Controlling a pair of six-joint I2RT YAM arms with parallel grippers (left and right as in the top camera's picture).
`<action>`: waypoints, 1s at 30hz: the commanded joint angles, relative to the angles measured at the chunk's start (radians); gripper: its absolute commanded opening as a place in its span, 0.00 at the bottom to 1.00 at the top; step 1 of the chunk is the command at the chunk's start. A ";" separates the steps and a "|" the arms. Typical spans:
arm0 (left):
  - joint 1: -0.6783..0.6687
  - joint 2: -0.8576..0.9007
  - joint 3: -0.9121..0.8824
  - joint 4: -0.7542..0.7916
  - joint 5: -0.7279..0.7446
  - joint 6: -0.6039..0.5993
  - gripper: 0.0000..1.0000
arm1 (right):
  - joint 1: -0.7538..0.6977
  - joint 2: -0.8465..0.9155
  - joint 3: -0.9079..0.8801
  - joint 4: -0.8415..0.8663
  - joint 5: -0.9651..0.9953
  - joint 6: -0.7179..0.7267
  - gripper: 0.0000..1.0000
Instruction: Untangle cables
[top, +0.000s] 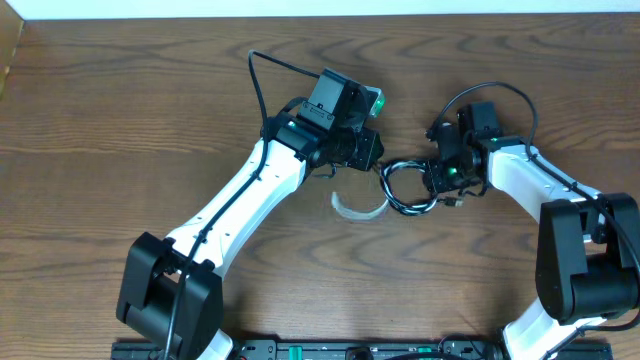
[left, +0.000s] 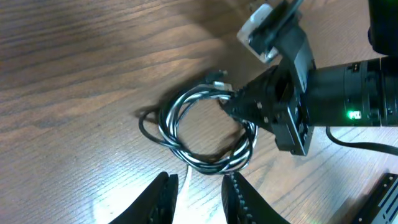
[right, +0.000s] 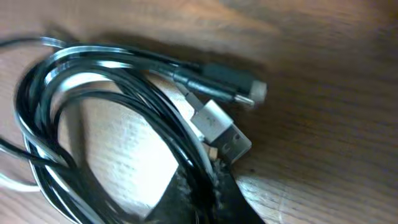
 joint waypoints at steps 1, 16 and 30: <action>-0.008 -0.003 -0.004 0.000 0.003 0.002 0.29 | -0.003 0.008 0.003 0.004 -0.098 0.140 0.01; -0.063 -0.003 -0.004 -0.127 0.302 0.312 0.25 | -0.051 -0.114 0.082 -0.043 -0.312 0.316 0.01; -0.079 0.099 -0.005 -0.064 0.300 0.436 0.49 | -0.085 -0.115 0.082 -0.067 -0.528 0.307 0.01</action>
